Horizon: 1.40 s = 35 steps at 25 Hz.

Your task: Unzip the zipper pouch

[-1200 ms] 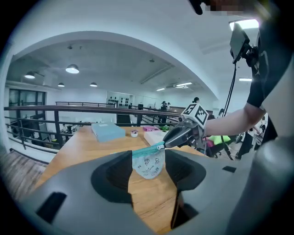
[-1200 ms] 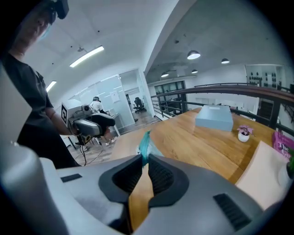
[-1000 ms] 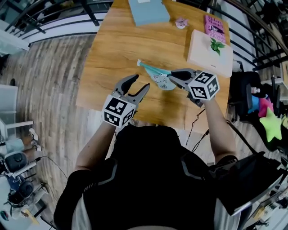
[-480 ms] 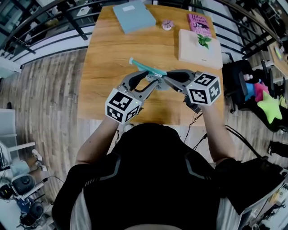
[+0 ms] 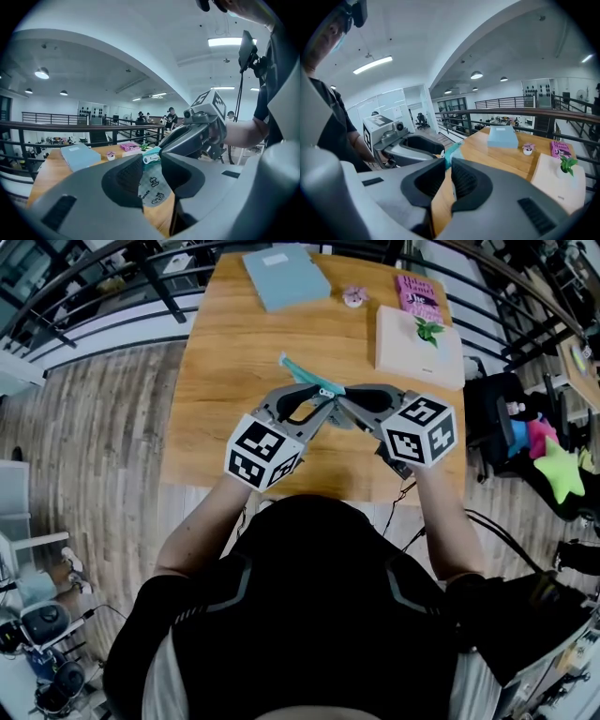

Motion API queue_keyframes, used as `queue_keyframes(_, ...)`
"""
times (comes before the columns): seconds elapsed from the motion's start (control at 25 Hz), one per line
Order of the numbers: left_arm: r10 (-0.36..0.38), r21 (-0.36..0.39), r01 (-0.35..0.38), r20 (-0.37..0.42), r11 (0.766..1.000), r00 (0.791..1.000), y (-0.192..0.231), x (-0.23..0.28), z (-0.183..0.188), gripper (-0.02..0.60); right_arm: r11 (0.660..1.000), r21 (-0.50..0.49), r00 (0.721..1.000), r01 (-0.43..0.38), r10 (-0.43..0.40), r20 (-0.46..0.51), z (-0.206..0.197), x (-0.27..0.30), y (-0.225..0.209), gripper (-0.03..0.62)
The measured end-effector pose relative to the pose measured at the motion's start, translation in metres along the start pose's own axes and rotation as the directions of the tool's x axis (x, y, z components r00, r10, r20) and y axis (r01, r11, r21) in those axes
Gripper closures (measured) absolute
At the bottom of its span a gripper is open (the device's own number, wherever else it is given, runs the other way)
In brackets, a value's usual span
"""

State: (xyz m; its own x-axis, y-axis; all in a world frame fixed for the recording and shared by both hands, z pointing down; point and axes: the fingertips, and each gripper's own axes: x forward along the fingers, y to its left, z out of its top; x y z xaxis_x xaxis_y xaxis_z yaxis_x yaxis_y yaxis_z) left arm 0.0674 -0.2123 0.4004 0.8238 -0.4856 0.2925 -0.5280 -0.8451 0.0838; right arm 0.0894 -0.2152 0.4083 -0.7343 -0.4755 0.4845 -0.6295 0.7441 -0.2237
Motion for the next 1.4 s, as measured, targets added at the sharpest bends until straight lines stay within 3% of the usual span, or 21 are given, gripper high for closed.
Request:
queue_keyframes(0.2,0.017,-0.049,-0.016,0.020,0.999,1.000,0.004,-0.005,0.004,0.472,1.000,-0.025,1.000,0.000,0.000,-0.014,0.002,0.004,0.001,0.545)
queue_keyframes(0.48,-0.011,-0.103,0.018,0.064,0.994,0.998,-0.001,-0.012,0.008,0.503,0.999,-0.002,0.999,-0.035,0.035,-0.012,0.000,0.004,0.001,0.545)
queue_keyframes(0.72,0.014,-0.120,-0.009,0.043,0.993,0.999,-0.003,-0.010,0.001,0.503,0.997,-0.016,0.997,-0.076,0.076,-0.005,-0.001,0.004,0.008,0.545)
queue_keyframes(0.92,0.028,-0.130,-0.021,0.051,0.991,0.998,-0.004,-0.016,0.001,0.539,0.995,-0.036,0.996,-0.093,0.093,-0.010,0.000,0.005,0.013,0.545)
queue_keyframes(1.4,0.060,-0.218,-0.052,0.032,0.974,0.998,0.009,-0.026,-0.004,0.548,0.986,-0.051,0.987,-0.157,0.155,-0.038,-0.002,0.014,0.023,0.549)
